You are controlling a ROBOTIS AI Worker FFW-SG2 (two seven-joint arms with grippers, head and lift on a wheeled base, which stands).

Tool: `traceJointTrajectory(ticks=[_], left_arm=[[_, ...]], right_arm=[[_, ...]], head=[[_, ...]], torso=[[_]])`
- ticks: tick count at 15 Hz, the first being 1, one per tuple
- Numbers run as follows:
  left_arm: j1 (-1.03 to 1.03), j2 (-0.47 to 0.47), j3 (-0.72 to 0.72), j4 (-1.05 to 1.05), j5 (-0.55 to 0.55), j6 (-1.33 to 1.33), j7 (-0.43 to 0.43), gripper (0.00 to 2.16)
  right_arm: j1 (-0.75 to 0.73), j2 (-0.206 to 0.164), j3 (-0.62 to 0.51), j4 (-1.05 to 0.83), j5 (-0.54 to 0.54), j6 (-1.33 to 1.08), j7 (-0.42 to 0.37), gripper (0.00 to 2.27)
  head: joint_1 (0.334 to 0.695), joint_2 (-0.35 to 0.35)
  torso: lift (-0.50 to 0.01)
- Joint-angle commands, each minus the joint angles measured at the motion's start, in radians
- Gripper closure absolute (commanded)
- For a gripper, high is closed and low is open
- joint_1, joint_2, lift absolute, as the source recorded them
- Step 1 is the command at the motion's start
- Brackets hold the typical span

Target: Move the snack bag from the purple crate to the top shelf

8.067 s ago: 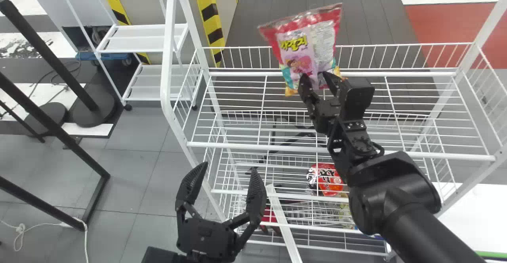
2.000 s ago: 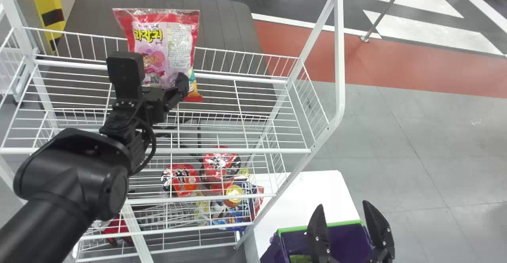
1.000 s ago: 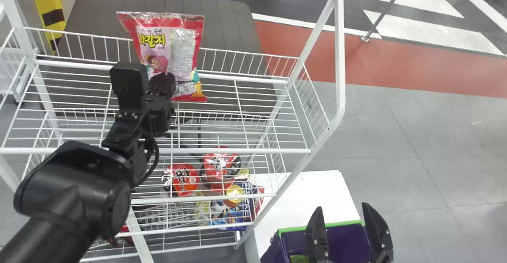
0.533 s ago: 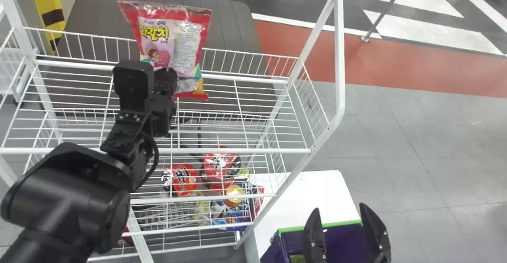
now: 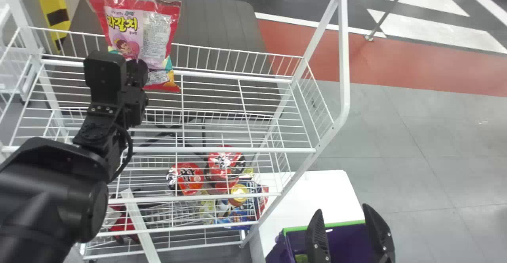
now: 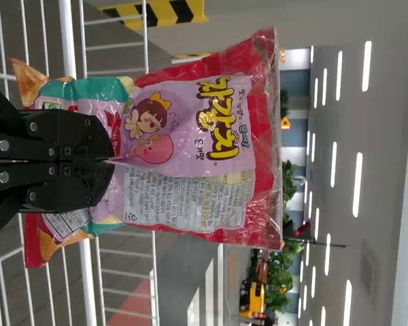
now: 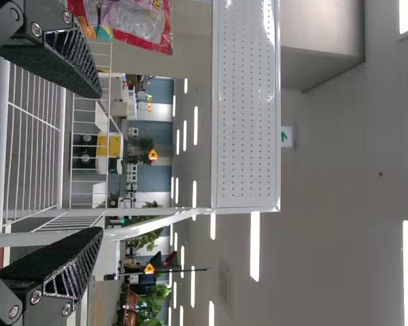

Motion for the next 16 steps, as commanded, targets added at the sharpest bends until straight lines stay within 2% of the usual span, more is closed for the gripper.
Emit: traceJointTrajectory(ticks=[1,6,12,16], left_arm=[[0.0,-0.003,0.067,0.013,-0.026,-0.009,-0.019,1.32],[-0.001,-0.003,0.136,0.056,-0.053,-0.083,-0.064,1.32],[-0.018,-0.003,0.198,0.138,-0.072,-0.202,-0.119,1.32],[-0.034,-0.003,0.216,0.201,-0.098,-0.245,-0.122,1.32]], right_arm=[[0.006,0.0,0.004,-0.004,0.006,-0.003,0.0,0.12],[0.01,0.0,0.006,-0.004,0.016,-0.009,-0.002,0.12],[0.014,0.002,0.007,-0.008,0.029,-0.003,-0.002,0.12],[0.014,0.003,0.007,-0.007,0.032,-0.003,-0.002,0.12]], head=[[0.695,-0.295],[0.695,-0.211],[0.695,-0.165],[0.695,-0.148]], torso=[[-0.001],[-0.001],[-0.001],[-0.001]])
